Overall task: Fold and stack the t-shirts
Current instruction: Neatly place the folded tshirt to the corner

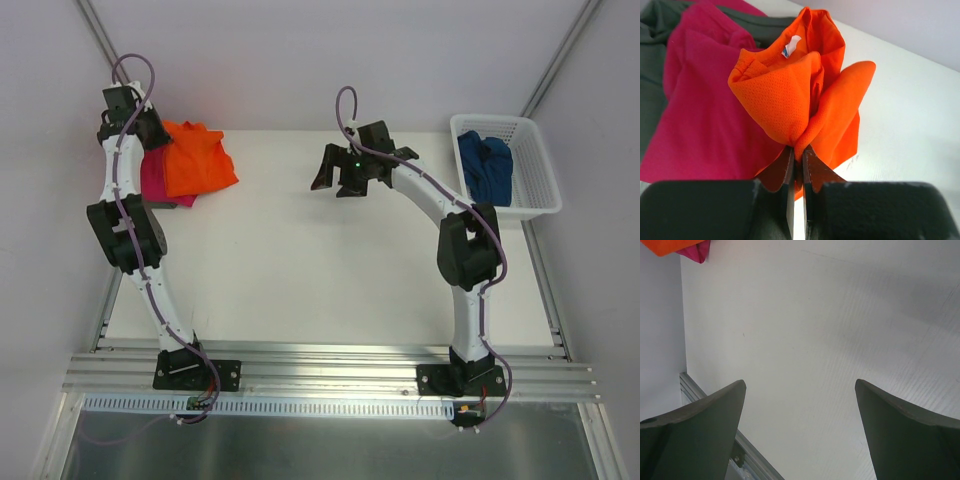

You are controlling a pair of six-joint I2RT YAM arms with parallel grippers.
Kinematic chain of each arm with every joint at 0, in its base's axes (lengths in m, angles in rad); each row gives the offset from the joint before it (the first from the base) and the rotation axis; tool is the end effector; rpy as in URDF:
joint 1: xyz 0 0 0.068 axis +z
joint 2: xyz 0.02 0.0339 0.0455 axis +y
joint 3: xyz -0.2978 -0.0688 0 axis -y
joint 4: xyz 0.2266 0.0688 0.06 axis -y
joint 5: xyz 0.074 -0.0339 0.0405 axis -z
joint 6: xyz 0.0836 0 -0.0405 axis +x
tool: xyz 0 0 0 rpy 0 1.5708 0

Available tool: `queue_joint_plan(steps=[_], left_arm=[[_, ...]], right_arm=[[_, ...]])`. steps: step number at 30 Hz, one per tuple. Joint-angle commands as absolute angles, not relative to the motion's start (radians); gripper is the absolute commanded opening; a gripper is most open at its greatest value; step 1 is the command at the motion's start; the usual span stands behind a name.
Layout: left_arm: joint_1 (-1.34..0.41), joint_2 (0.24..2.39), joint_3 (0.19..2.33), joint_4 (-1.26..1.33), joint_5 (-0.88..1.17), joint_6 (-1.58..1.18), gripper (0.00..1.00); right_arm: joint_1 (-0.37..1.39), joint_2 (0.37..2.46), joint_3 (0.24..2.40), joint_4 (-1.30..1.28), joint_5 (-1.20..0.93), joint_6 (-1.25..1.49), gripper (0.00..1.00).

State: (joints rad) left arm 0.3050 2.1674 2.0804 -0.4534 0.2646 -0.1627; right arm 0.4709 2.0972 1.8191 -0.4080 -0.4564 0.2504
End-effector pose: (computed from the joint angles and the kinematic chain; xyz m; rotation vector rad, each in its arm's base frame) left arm 0.5321 0.1446 0.3204 -0.3312 2.0700 -0.1933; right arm 0.4461 0.2684 0.2720 -0.5081 2.2740 0.8904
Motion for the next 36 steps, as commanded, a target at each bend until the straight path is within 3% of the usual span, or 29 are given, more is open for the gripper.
queue_joint_plan(steps=[1,26,35,36], left_arm=[[0.313,2.106,2.144,-0.416,0.177,-0.127,0.0],[0.388,2.144,2.237,-0.354,-0.074,-0.028,0.0],[0.371,2.164,2.151,-0.379,-0.074,-0.011,0.0],[0.365,2.171,2.143,-0.376,-0.083,-0.009,0.08]], right_arm=[[0.482,2.033,1.825,-0.385,-0.463,0.256,0.96],[0.488,2.008,1.782,-0.38,-0.457,0.252,0.96],[0.489,2.006,1.761,-0.37,-0.457,0.258,0.96],[0.488,2.005,1.759,-0.367,-0.457,0.259,0.96]])
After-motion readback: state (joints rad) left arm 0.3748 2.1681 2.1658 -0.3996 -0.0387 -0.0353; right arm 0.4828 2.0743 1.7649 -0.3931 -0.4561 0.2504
